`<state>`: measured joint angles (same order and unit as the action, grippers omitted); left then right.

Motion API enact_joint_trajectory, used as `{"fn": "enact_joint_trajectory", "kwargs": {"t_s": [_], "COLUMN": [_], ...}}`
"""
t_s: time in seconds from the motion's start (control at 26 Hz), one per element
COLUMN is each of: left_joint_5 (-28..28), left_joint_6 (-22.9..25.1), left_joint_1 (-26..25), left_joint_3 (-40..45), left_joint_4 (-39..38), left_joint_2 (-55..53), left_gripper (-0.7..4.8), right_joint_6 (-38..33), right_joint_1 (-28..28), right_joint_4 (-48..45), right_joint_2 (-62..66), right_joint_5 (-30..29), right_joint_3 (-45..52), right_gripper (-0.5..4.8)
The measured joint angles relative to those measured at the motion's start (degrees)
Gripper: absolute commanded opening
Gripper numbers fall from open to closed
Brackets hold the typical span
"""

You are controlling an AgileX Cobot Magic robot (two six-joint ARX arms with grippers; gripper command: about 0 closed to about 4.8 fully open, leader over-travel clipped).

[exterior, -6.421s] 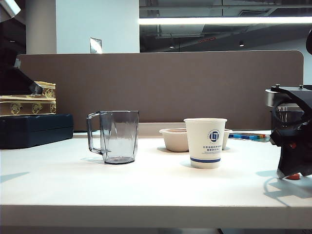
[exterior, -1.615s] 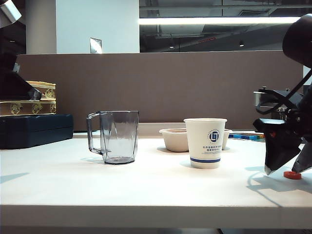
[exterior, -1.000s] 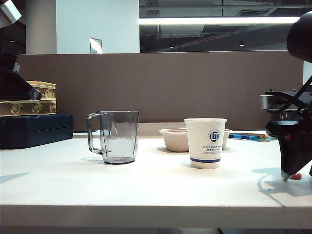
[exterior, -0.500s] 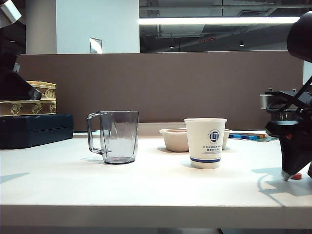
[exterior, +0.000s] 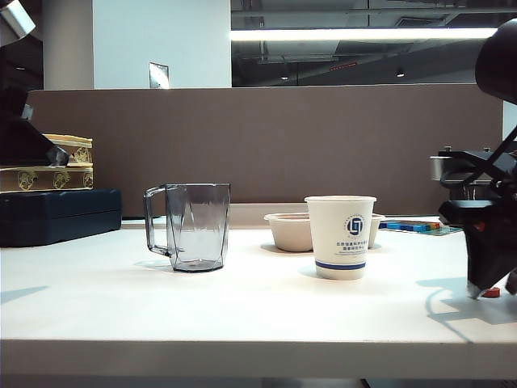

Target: Pick up the letter "c" and put it in the paper cup.

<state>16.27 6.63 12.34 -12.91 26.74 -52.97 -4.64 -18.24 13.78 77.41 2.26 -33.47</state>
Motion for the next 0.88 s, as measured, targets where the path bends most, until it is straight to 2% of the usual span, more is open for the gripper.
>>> {"fn": "enact_joint_trajectory", "kwargs": {"t_s": [0.19, 0.27, 0.88], "left_joint_5": [0.0, 0.0, 0.0], "left_joint_6": [0.0, 0.0, 0.0], "left_joint_1": [0.0, 0.0, 0.0], "left_joint_3": [0.0, 0.0, 0.0], "left_joint_4": [0.0, 0.0, 0.0], "left_joint_2": [0.0, 0.0, 0.0], "left_gripper": [0.03, 0.03, 0.03], "right_joint_6": [0.0, 0.0, 0.1], "right_joint_1": [0.0, 0.0, 0.0], "right_joint_4": [-0.9, -2.0, -1.2], "right_joint_2": [0.7, 1.6, 2.2], "right_joint_5": [-0.4, -0.6, -0.9], "right_joint_3": [-0.1, -0.3, -0.9], "right_gripper": [1.92, 1.66, 1.71]}}
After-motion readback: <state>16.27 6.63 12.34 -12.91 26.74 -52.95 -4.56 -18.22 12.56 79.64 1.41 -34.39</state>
